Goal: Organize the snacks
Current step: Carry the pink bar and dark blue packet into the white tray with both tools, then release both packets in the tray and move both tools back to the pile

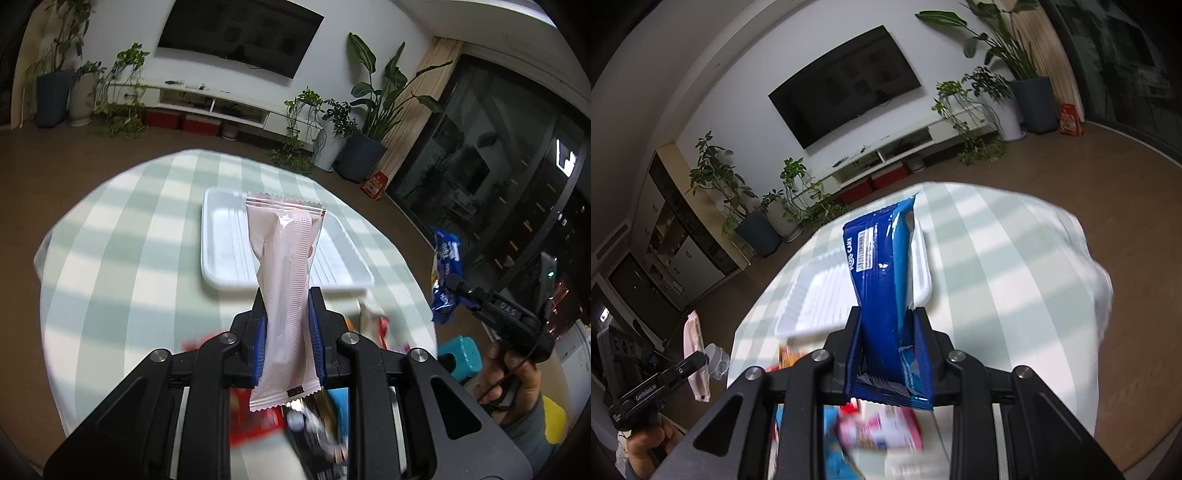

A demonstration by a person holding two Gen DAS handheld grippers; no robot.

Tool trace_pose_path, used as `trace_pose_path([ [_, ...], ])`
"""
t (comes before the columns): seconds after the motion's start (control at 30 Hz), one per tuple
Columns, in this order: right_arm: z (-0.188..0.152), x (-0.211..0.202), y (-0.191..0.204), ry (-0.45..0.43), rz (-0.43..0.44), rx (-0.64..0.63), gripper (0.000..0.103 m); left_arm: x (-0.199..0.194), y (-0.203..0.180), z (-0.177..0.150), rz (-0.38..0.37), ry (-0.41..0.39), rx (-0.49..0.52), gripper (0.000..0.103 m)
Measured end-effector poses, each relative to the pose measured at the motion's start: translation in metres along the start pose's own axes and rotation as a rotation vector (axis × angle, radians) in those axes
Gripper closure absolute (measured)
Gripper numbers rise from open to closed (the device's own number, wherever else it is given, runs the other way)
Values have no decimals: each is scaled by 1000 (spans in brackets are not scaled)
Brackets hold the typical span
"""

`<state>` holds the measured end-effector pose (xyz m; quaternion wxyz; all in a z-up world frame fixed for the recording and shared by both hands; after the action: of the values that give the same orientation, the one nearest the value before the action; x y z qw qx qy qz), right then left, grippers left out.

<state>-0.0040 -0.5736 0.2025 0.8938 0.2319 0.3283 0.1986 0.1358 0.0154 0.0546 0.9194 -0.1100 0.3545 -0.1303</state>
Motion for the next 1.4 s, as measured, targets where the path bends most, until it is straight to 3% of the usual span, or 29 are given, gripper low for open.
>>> trace_pose_path([
  [0.13,36,38,14,36,24,-47,74,40,-7,39,24,34,46,85],
  [0.23,53,85,24,122,39,-81,74,79,-10,57,36,84,68,85],
  [0.4,52,150,14,241,27,-78,74,145,-2,66,81,180,79,84],
  [0.5,44,169,-2,281,14,-56,74,174,6,68,95,222,76,84],
  [0.77,41,184,-17,302,1,-54,74,230,28,59,108,308,50,84],
  [1.27,24,205,-37,381,-94,-64,74,261,43,40,146,383,42,82],
  [1.4,26,206,-38,375,-100,-69,63,259,45,41,151,375,24,82],
])
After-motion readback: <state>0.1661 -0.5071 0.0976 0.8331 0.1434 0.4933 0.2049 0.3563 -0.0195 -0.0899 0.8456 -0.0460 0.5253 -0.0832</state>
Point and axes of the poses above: each gripper's, at about its wrist camera, not at the fingertips, and x roughly the way its jaws point, y to its left, z to its top, the point moved 7 cm from there along x, roughly the way its jaws point, and after that the axes turned 8 degrees about z, right-handed, at the moved point
